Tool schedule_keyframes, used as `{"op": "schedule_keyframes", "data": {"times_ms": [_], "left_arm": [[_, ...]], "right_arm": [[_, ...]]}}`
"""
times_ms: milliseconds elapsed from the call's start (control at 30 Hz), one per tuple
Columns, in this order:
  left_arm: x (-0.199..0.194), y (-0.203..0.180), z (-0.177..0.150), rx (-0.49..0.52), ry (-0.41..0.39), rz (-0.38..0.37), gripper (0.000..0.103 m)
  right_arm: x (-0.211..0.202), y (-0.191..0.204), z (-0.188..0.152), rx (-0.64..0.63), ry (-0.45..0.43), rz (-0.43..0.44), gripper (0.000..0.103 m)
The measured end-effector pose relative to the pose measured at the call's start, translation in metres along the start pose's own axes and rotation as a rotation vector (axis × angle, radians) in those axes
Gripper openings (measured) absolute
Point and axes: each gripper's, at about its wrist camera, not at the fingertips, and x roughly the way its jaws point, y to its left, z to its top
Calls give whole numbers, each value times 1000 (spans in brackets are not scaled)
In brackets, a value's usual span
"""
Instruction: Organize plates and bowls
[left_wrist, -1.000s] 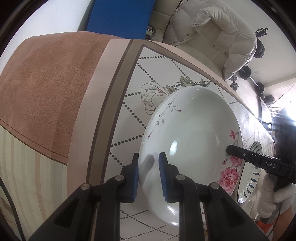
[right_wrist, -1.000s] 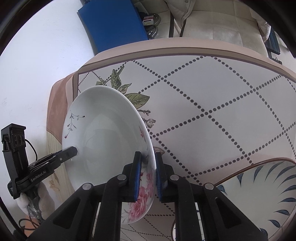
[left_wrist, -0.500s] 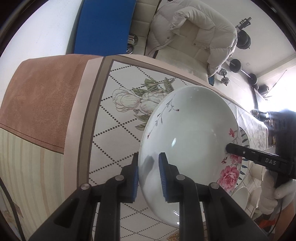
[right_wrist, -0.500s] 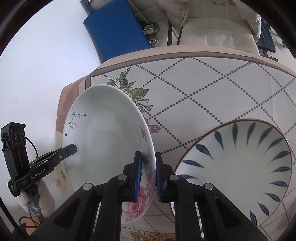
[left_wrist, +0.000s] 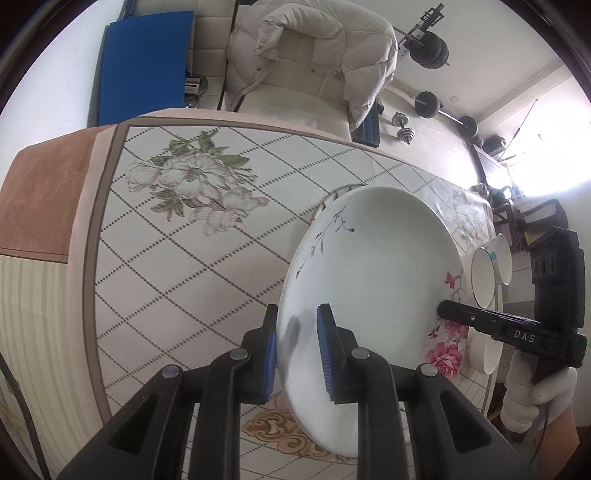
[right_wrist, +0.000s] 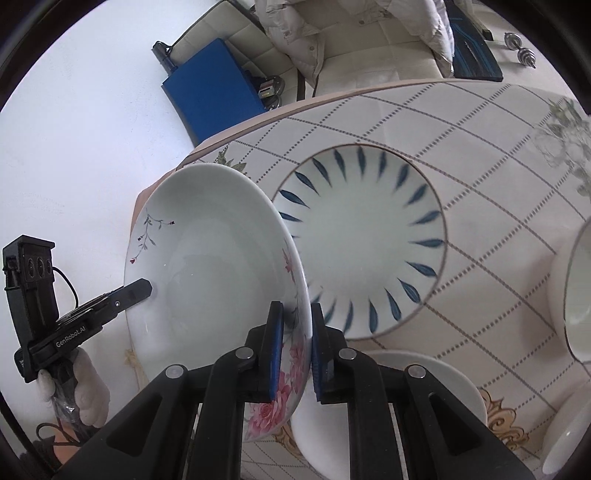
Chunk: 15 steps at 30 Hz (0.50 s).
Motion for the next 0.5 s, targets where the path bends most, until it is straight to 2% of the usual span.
{"op": "schedule_keyframes", "data": {"times_ms": [267,500], "left_arm": [[40,-62,-47,72,94,-4,17],[75,-81,-80,82,172,32,17]], "right_arm": [[-30,-77,-73,88,12,-7,15],[-22,-124,-109,121,53,-29,15]]}}
